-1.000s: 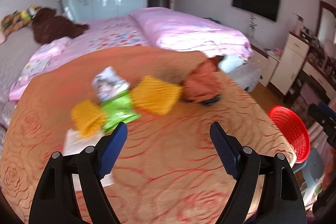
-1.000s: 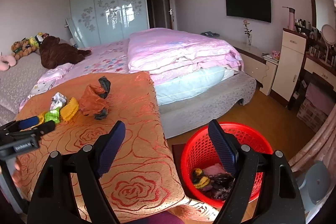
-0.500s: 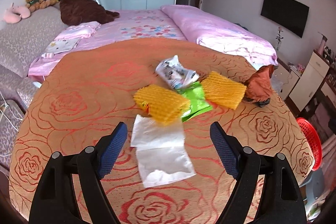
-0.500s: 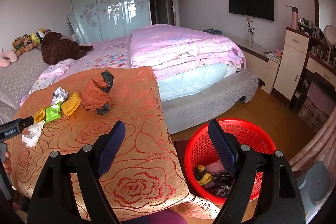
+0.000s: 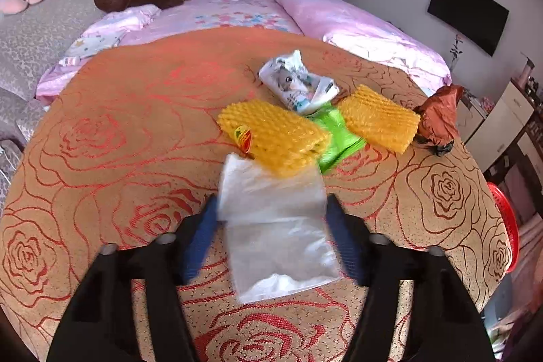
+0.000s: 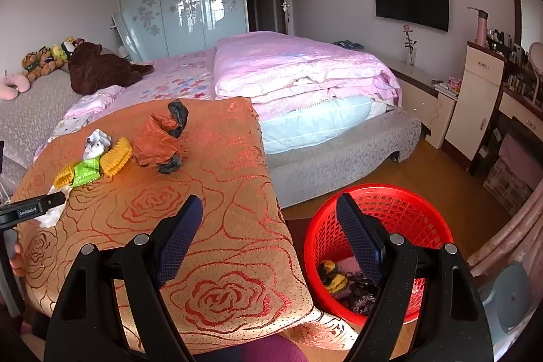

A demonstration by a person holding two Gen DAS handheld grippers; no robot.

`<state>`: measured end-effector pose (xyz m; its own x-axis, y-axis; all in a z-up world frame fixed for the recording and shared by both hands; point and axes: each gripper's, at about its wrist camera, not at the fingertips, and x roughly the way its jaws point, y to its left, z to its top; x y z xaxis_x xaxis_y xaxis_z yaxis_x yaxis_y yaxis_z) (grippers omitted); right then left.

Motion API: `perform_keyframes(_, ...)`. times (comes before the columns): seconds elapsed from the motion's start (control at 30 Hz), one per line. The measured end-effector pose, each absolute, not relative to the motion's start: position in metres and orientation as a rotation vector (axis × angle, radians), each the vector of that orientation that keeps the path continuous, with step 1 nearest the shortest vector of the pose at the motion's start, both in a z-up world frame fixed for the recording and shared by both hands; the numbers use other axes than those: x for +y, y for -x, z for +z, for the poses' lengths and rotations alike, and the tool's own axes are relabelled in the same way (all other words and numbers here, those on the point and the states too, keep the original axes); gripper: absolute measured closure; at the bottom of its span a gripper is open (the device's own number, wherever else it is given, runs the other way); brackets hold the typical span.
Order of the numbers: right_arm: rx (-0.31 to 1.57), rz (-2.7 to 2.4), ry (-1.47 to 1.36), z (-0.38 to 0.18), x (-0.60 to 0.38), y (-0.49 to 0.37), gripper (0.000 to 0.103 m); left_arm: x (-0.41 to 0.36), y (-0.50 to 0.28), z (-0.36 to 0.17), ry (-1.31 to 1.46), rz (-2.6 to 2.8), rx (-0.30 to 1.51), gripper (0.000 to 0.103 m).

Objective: Collect trash
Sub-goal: 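Grasp the white tissue with the left tool while the right tool grasps the brown cloth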

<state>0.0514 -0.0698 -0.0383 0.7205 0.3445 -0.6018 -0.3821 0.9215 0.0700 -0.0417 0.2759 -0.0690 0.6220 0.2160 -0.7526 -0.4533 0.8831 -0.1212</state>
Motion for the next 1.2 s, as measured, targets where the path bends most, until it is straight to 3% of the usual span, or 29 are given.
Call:
perform_keyframes(0.03,0.653,0.402,0.063,-0.039,-0.069,-0.051,0.024,0.276,0.041,-0.069,0.31,0.39,0.812,0.046)
perform_keyframes(0.17,0.652,0.402,0.064,-0.039,-0.068,-0.051,0.024,0.273,0.041,-0.07,0.288,0.384,0.813,0.067)
perform_keyframes(0.33,0.651,0.409,0.066,-0.039,-0.066,-0.049,0.024,0.275,0.049,-0.062,0.305,0.363,0.792,0.076)
perform_keyframes(0.87,0.628,0.503,0.12,-0.032,-0.03,-0.044,0.024,0.27,0.08,0.007,0.259,0.349,0.608,0.077)
perform_keyframes(1.2,0.668,0.568,0.095,-0.033,0.015,-0.078,0.024,0.279,0.082,0.005,0.26,0.389,0.599,0.077)
